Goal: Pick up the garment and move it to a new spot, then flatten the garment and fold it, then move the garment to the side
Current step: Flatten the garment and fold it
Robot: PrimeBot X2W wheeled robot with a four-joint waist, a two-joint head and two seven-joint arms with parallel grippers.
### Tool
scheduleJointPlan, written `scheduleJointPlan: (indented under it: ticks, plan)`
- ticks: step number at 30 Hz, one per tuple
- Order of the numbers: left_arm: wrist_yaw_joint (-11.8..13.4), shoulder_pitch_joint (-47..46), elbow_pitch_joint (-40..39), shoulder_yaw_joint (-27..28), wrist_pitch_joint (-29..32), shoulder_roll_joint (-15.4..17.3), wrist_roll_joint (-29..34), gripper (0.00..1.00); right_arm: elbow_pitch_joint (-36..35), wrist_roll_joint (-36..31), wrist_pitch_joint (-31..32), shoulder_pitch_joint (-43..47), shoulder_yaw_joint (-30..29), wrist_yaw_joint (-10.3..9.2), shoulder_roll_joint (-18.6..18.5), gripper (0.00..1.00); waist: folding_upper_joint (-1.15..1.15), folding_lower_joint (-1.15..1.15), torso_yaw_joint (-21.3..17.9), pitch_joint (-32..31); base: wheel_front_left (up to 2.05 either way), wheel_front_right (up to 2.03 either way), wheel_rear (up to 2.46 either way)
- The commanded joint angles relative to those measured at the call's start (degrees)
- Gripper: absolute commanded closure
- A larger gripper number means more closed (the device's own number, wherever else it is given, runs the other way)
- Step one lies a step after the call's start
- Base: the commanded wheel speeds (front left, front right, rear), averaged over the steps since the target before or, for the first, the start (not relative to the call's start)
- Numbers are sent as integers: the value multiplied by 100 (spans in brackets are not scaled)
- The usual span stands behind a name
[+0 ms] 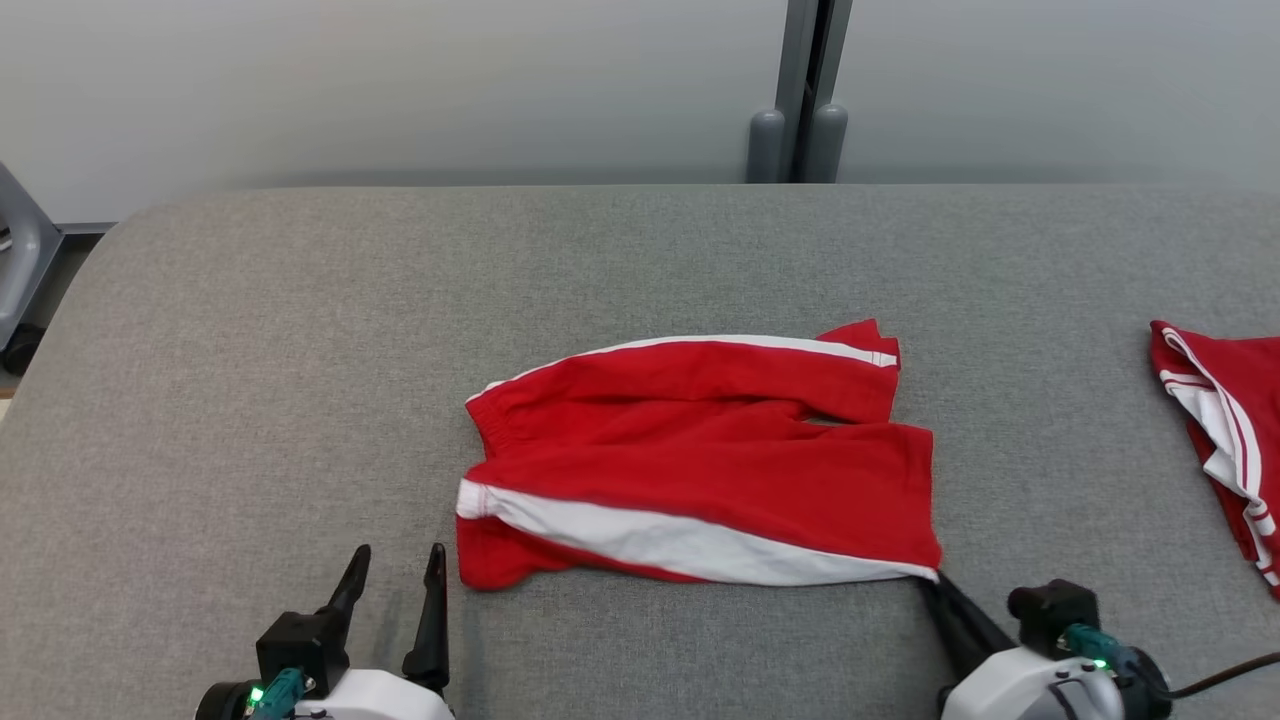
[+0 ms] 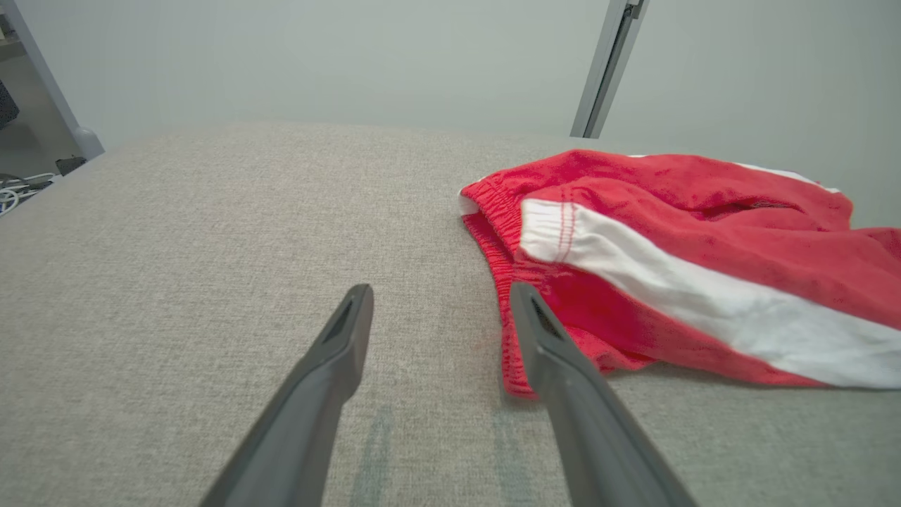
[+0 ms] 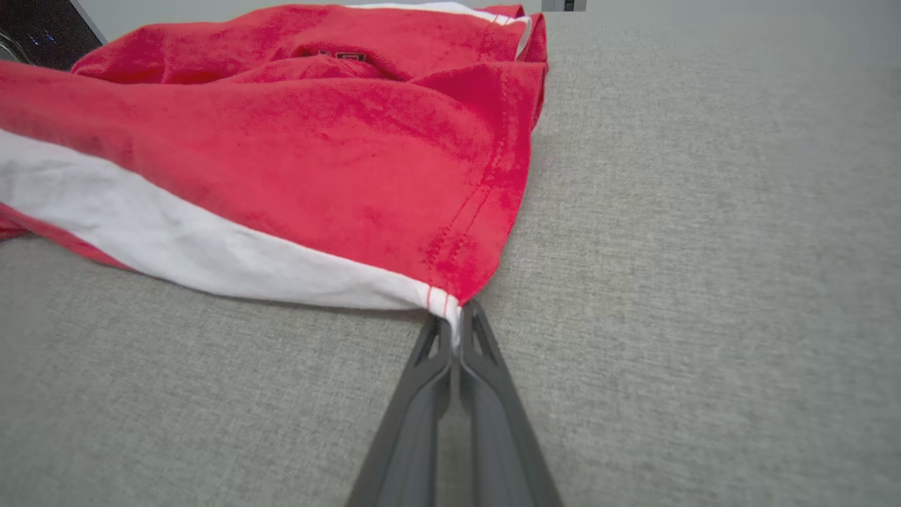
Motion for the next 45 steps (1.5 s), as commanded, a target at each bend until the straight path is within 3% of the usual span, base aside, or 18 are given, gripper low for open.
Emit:
scheduleJointPlan:
  ticks: [1, 7, 15, 33, 36, 37, 38, 39, 40, 45]
  plan:
    - [-80, -88, -78, -38, -25, 22, -77, 0, -43, -69, 3, 2, -106, -2, -114, 100, 0, 0, -19, -27, 0, 0, 0]
    - [-408, -86, -297, -386, -25, 30, -384, 0, -113, -206, 3, 115, -360, -2, -310, 100, 0, 0, -43, -87, 0, 0, 0]
    - [-845, -186, 326, -1218, -26, 26, -1149, 0, -123, -291, 3, 84, -522, -2, -312, 100, 0, 0, -48, -95, 0, 0, 0]
    - [-933, -336, 760, -1596, -26, 27, -1397, 1, -136, -346, 3, 79, -694, -2, -247, 100, 0, 0, 8, -110, 0, 0, 0]
    - [-933, -293, 737, -1637, -26, 26, -1410, 12, -121, -339, 3, 91, -739, -2, -258, 100, 0, 0, 31, -137, 0, 0, 0]
    - [-934, -260, 727, -1642, -26, 25, -1434, 22, -114, -339, 3, 98, -752, -2, -255, 100, 0, 0, 39, -152, 0, 0, 0]
    - [-934, -235, 727, -1648, -26, 29, -1417, 41, -110, -339, 3, 100, -761, -2, -248, 100, 0, 0, 47, -164, 0, 0, 0]
    - [-934, -218, 708, -1635, -26, 33, -1405, 53, -106, -342, 3, 98, -769, -2, -238, 100, 0, 0, 54, -175, 0, 0, 0]
    - [-934, -196, 680, -1617, -26, 33, -1401, 100, -105, -343, 3, 96, -776, -2, -226, 100, 0, 0, 63, -185, 0, 0, 0]
    - [-935, -145, 541, -1531, -26, 44, -1344, 100, -193, -330, 3, 59, -812, -2, -188, 100, 0, 0, 95, -227, 0, 0, 0]
